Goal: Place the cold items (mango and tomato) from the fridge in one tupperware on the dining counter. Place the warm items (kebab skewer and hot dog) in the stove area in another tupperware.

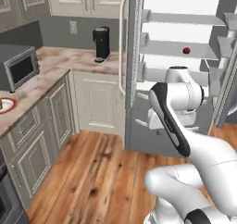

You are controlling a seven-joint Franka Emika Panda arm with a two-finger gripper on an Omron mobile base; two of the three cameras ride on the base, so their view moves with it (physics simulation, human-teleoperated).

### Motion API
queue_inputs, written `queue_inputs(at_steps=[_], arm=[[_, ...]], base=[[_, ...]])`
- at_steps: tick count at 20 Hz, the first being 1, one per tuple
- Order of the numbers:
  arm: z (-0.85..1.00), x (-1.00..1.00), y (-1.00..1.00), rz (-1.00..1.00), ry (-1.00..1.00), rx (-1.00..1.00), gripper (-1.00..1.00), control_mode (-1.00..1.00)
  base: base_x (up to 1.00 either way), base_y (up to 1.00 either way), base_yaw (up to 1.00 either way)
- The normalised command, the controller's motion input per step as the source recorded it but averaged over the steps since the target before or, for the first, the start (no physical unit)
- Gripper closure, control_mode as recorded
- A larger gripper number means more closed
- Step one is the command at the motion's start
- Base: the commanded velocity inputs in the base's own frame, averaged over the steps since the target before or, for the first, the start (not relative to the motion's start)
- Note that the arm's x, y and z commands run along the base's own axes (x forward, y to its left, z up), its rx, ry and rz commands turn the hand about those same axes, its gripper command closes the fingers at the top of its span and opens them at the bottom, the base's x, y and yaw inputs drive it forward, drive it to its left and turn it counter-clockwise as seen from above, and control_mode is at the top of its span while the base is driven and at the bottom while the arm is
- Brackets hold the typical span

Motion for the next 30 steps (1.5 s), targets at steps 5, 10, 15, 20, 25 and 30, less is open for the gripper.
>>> queue_inputs(at_steps=[5,10,15,20,25,30], arm=[[0.0,0.0,0.0,0.0,0.0,0.0,-1.0,1.0],[0.0,0.0,0.0,0.0,0.0,0.0,-1.0,1.0],[0.0,0.0,0.0,0.0,0.0,0.0,-1.0,1.0],[0.0,0.0,0.0,0.0,0.0,0.0,-1.0,1.0],[0.0,0.0,0.0,0.0,0.0,0.0,-1.0,1.0],[0.0,0.0,0.0,0.0,0.0,0.0,-1.0,1.0]], base=[[0.13,0.22,-0.85],[0.54,0.42,-0.66],[0.67,0.1,-0.11],[0.83,0.01,0.14],[0.62,-0.1,0.22],[0.54,0.0,0.08]])
